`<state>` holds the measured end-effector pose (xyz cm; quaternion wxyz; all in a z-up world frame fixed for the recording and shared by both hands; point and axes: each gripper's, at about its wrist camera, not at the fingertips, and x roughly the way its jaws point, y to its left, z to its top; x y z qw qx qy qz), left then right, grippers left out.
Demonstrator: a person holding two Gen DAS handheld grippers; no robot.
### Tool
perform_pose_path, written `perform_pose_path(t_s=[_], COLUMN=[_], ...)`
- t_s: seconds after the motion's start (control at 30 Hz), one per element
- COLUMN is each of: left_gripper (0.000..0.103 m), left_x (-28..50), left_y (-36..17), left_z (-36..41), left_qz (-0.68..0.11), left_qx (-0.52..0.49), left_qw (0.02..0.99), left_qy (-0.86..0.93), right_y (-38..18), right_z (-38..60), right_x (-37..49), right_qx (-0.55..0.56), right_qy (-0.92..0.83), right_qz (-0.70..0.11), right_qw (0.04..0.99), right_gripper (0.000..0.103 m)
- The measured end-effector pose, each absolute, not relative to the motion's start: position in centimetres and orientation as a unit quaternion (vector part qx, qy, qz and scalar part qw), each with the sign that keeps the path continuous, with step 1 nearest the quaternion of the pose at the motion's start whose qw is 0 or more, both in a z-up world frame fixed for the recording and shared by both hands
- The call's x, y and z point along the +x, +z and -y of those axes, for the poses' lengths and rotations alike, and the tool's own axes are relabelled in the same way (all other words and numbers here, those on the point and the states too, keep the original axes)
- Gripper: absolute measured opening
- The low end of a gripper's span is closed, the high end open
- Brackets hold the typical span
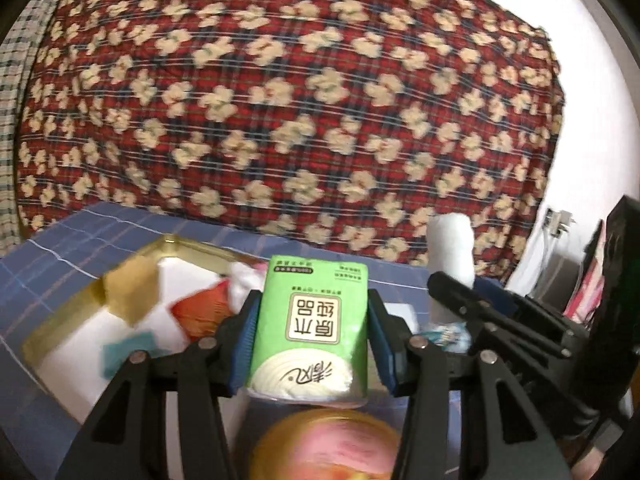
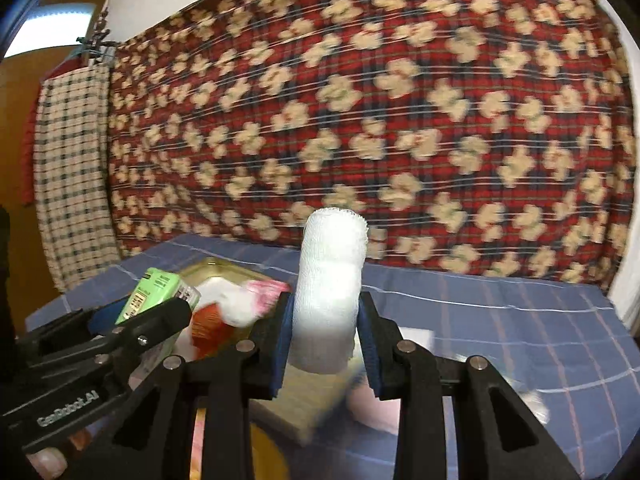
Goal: Organize soft objects
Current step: 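Lift the green tissue pack and white roll and carry both toward the tray, then lower the tissue pack and white roll into the tray and open both grippers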
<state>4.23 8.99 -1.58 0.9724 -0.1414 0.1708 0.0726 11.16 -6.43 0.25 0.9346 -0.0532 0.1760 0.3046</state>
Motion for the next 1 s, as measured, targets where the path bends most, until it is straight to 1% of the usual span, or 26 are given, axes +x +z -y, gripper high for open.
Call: perform_pose_path(t_s=[0.23, 0.5, 0.8, 0.9, 1.0], left_gripper=[0.05, 0.05, 0.05, 0.05, 0.055], left_x=[3.6, 3.6, 3.5, 3.4, 3.1], left_y=[-1.8, -4.0, -5.8, -6.3, -6.3], left_z=[-15.3, -20.7, -22.2, -22.6, -22.7], left_qz=[-0.192, -0.234, -0.28, -0.288, -0.288], left_qx=[-0.151, -0.16, -0.143, -0.146, -0.143], left_qw=[0.961, 0.942, 0.928, 0.925, 0.923], left_qy=[0.129, 0.18, 0.2, 0.202, 0.212], right_y=[0.7, -1.4, -3.2, -3.3, -3.0], right_z=[0.2, -5.5, -8.8, -9.1, -8.6], right_x=[11.2, 11.4, 10.7, 10.6, 10.4], right_qx=[-0.082, -0.111, -0.161, -0.162, -0.153], right_qy=[0.356, 0.399, 0.419, 0.424, 0.427], right_qz=[-0.217, -0.28, -0.326, -0.327, -0.32], right_qw=[0.905, 0.866, 0.832, 0.829, 0.832], right_gripper=[0.034, 0.034, 0.034, 0.034, 0.034])
